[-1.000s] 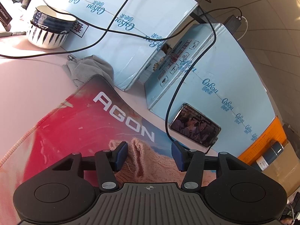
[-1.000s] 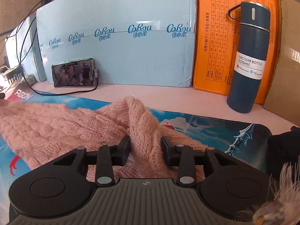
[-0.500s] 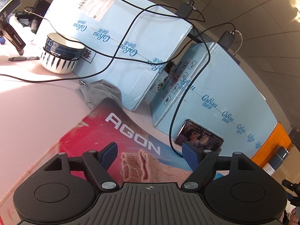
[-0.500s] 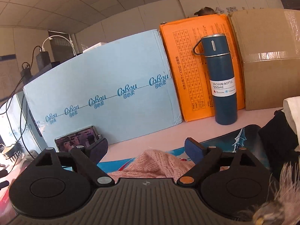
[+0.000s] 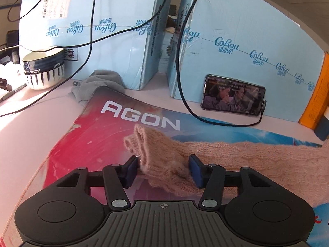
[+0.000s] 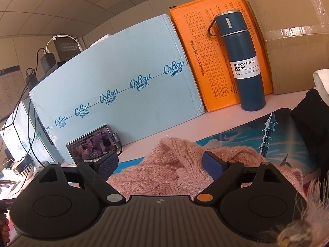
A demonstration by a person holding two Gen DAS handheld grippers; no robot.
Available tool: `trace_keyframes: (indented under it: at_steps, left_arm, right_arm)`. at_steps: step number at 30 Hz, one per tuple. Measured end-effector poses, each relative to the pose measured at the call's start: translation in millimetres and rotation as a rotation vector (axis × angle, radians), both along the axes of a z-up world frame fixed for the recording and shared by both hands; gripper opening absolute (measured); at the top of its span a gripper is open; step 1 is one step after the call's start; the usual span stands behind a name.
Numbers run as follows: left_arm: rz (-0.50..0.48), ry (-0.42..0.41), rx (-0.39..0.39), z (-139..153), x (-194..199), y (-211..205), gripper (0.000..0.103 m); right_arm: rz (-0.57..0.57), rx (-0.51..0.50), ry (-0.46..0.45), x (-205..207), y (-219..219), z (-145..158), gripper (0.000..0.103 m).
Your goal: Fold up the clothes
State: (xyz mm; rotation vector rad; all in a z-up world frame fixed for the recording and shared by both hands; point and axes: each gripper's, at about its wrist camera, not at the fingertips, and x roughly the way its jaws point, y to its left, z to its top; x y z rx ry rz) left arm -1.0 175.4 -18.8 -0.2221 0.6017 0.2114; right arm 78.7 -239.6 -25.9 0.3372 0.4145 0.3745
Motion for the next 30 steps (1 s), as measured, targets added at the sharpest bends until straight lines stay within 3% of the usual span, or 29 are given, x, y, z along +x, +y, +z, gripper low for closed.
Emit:
trace_keyframes:
  at_steps: [1,3,6,8,12,15,23,28,30]
  left_arm:
    - [-0.028,-0.003,0.002,0,1,-3,0.018]
    - [-0.028,-0.042,0.001,4,-8,-8,0.018]
    - [-0.018,-0.178,-0.093,14,-44,-2,0.018]
    - [0.017,-0.251,-0.115,21,-70,4,0.018]
    - [0.157,-0.222,-0.029,29,-87,17,0.018]
    - [0.2,-0.227,-0.038,33,-84,20,0.018]
    - [0.066,-0.362,-0.256,38,-60,-30,0.019]
    - [-0.04,-0.297,-0.308,23,-39,-77,0.021]
    - [-0.071,-0.257,-0.336,18,-31,-88,0.033]
  right_arm:
    - [-0.003,-0.005,-0.003,-1,1,0,0.089]
    - [-0.005,-0.008,-0.008,-1,0,0,0.089]
    - [-0.006,0.011,-0.009,-3,-2,1,0.089]
    - [-0.005,0.019,-0.01,-3,-3,1,0.089]
    - [0.049,0.045,0.001,-4,0,1,0.089]
    - [0.087,0.052,0.003,-6,5,0,0.089]
    - [0.108,0.049,-0.002,-8,8,1,0.089]
    - [0.115,0.051,0.007,-7,9,1,0.089]
    - [0.118,0.052,0.011,-7,9,1,0.089]
